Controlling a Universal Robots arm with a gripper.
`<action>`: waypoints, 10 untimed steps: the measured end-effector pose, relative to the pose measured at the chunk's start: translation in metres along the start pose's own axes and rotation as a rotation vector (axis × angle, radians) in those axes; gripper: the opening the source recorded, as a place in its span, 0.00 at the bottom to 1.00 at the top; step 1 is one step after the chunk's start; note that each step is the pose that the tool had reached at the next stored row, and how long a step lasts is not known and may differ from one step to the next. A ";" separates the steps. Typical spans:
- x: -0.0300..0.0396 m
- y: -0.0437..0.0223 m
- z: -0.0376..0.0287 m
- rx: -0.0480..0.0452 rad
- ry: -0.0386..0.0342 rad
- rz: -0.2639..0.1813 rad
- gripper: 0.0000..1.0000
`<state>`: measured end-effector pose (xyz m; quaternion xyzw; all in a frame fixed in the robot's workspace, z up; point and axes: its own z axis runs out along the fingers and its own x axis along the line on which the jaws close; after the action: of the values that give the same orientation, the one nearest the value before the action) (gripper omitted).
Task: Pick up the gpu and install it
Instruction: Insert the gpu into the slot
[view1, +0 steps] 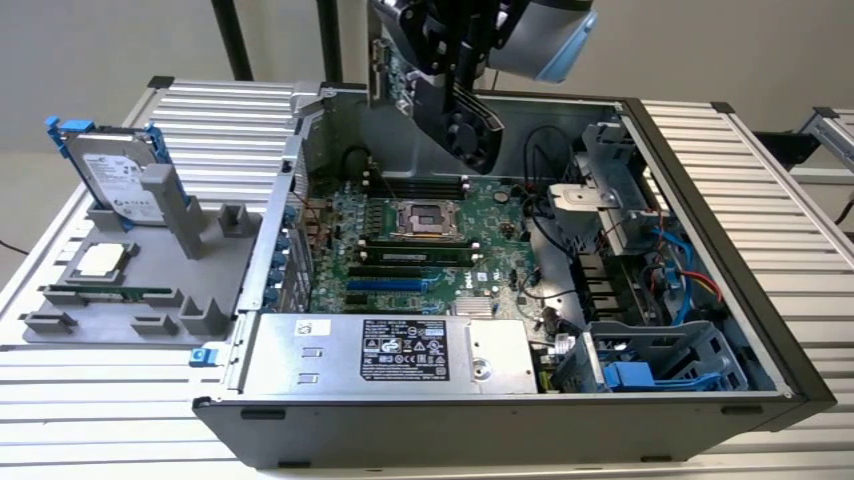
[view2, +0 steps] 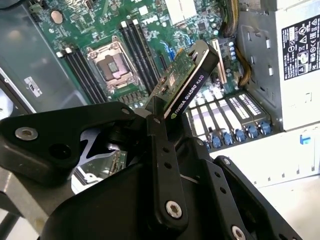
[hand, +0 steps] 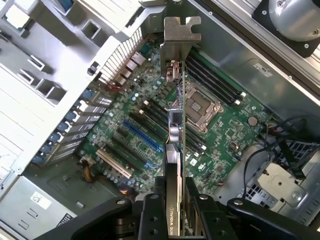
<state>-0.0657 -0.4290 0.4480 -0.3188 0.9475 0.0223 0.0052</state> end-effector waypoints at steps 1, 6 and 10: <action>0.0000 0.0000 0.0000 -0.0002 0.0003 -0.006 0.00; 0.0000 0.0000 0.0000 -0.0009 0.0015 -0.037 0.00; 0.0000 0.0000 0.0000 -0.0017 0.0028 -0.071 0.00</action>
<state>-0.0657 -0.4289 0.4481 -0.3525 0.9355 0.0224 0.0044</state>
